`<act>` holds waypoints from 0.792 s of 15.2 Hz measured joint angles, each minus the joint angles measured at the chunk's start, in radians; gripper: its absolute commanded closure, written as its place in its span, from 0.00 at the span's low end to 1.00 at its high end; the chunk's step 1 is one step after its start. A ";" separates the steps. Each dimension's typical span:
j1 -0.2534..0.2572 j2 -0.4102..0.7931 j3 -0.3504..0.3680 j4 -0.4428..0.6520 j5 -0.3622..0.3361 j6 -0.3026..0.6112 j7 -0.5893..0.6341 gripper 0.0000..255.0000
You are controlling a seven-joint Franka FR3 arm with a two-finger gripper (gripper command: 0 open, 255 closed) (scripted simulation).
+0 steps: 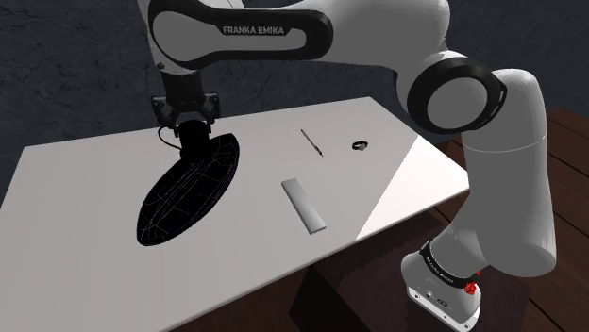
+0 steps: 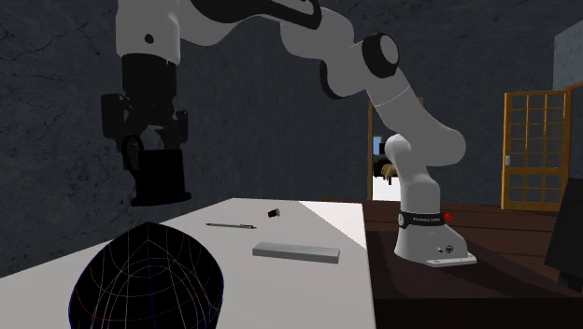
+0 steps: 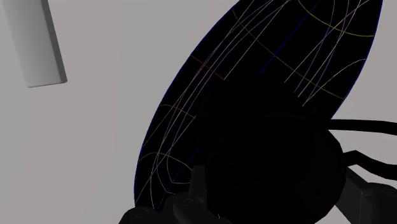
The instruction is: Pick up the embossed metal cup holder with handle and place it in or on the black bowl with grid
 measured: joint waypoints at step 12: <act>-0.009 0.015 -0.004 -0.137 -0.008 0.149 0.016 1.00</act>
